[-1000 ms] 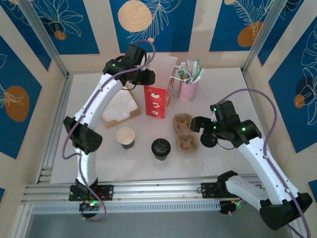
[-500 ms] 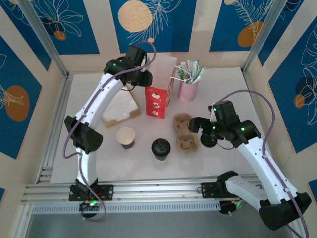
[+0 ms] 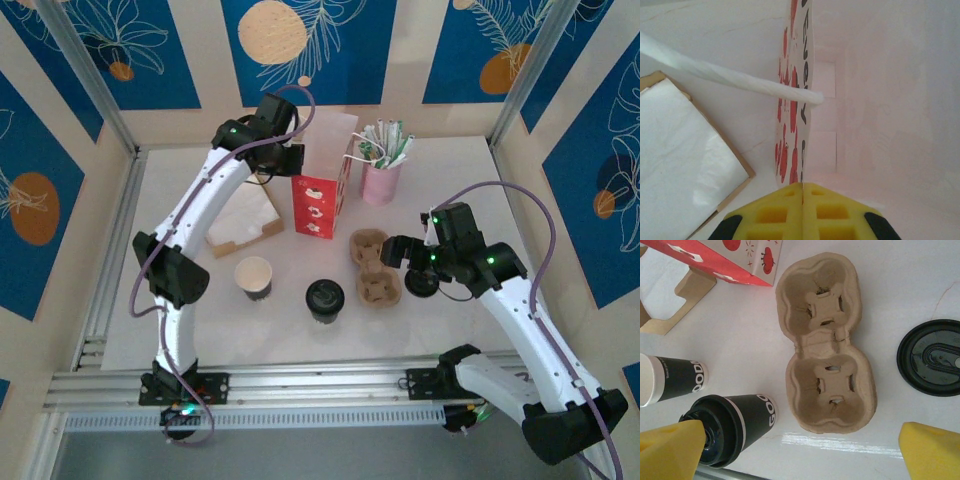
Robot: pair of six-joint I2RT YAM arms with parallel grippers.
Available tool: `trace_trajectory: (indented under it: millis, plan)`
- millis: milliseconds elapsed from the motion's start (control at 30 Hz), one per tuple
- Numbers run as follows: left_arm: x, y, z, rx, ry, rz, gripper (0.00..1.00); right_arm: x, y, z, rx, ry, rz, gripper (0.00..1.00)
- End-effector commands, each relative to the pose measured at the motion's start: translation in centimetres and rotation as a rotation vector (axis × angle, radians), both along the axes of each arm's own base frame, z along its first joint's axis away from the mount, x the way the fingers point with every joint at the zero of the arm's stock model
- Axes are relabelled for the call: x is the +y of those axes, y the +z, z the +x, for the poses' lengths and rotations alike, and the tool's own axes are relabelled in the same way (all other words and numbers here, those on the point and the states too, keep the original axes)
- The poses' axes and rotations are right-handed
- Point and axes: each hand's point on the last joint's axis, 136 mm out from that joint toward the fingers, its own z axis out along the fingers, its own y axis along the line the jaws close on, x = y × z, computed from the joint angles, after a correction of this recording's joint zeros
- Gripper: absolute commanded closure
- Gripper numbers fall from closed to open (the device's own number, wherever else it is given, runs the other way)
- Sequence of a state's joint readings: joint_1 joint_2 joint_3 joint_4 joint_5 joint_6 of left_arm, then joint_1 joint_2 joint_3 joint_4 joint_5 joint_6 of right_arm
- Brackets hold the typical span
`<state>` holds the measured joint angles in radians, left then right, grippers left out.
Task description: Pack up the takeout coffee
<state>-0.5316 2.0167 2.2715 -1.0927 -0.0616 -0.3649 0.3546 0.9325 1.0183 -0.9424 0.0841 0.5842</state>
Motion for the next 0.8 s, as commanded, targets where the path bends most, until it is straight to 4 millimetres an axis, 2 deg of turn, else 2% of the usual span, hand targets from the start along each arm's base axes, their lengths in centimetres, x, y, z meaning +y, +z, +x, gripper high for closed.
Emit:
trace_trajectory:
  millis: [0,133,300,433,767]
  plan:
    - [2.2,1.9,-1.7,0.005,0.081,-0.01,1.0,0.3,0.5,-0.2,-0.003,0.012,0.022,0.01]
    - [2.6,2.6,-3.4,-0.004,0.121,-0.062,1.0,0.3,0.5,-0.1,0.0,0.01,0.023,0.01]
    - [3.9,2.5,-5.6,-0.013,0.186,-0.086,1.0,0.5,0.7,-0.2,0.012,0.018,0.033,0.01]
    - [4.1,2.7,-7.8,-0.024,0.206,-0.085,1.0,1.0,1.0,-0.2,0.01,0.04,0.059,0.01]
    - [4.4,0.8,-12.2,0.014,0.256,-0.148,1.0,2.0,0.7,-0.3,0.028,0.1,0.067,0.01]
